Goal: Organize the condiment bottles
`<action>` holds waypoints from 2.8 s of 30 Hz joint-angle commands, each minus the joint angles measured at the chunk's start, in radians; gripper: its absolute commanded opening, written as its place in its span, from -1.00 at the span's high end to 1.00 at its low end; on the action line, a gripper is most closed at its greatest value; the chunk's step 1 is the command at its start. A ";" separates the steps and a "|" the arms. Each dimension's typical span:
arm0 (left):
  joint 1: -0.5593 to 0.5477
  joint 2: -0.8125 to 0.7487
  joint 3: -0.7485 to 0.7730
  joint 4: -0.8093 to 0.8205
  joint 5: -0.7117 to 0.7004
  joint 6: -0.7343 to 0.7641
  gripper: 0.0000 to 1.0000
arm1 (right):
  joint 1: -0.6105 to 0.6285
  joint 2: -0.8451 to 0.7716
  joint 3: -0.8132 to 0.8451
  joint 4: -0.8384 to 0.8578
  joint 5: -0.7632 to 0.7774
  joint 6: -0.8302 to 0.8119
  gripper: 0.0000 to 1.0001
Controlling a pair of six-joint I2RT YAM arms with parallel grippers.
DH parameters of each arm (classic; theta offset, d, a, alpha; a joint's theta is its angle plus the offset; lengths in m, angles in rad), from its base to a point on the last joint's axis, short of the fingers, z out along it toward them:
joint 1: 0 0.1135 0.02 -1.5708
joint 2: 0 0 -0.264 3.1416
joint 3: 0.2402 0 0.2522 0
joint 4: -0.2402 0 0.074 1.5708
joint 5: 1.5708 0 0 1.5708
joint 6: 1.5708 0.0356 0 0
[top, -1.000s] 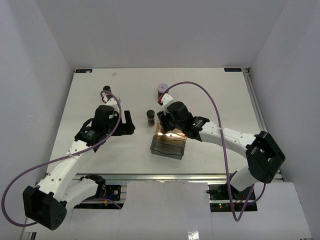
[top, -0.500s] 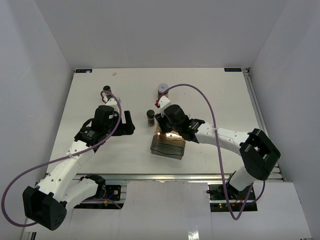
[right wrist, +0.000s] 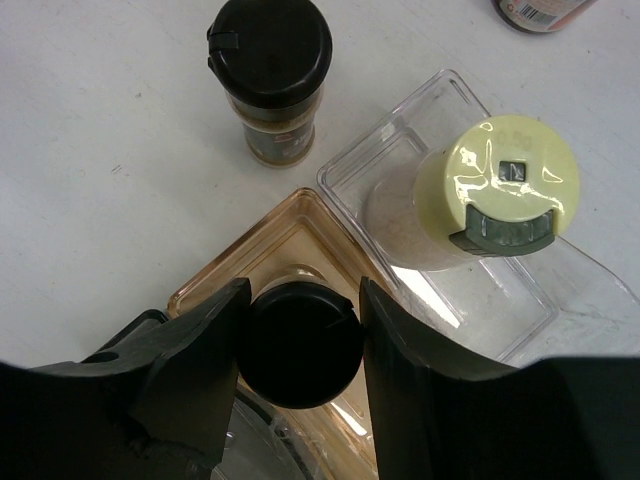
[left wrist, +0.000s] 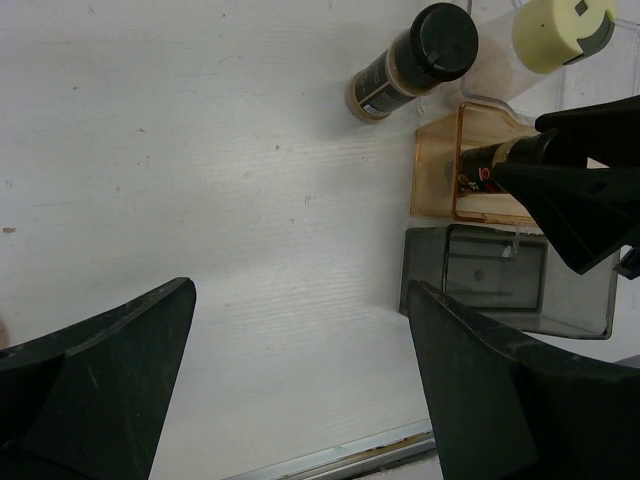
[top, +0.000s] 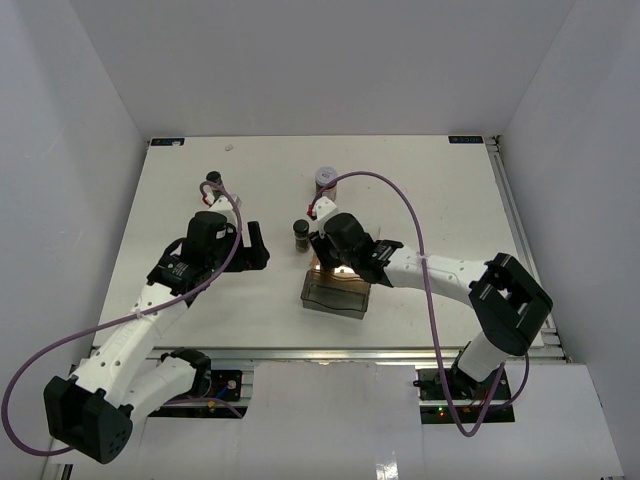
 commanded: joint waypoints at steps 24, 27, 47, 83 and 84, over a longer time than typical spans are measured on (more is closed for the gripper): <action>0.005 -0.050 0.029 0.004 -0.018 -0.009 -0.96 | 0.011 0.039 0.410 -0.216 0.001 -0.111 -0.37; 0.005 -0.070 0.030 0.000 -0.036 -0.012 -0.96 | 0.011 0.097 0.484 -0.248 -0.014 -0.122 -0.37; 0.005 -0.099 0.004 0.011 -0.055 0.000 -0.96 | 0.011 0.353 0.608 -0.292 0.003 -0.121 -0.37; 0.006 -0.079 -0.009 0.024 -0.051 -0.004 -0.96 | 0.002 0.080 0.587 -0.365 0.014 -0.117 0.85; 0.005 -0.080 -0.009 0.026 -0.051 -0.005 -0.96 | 0.003 0.050 0.580 -0.372 0.012 -0.117 0.85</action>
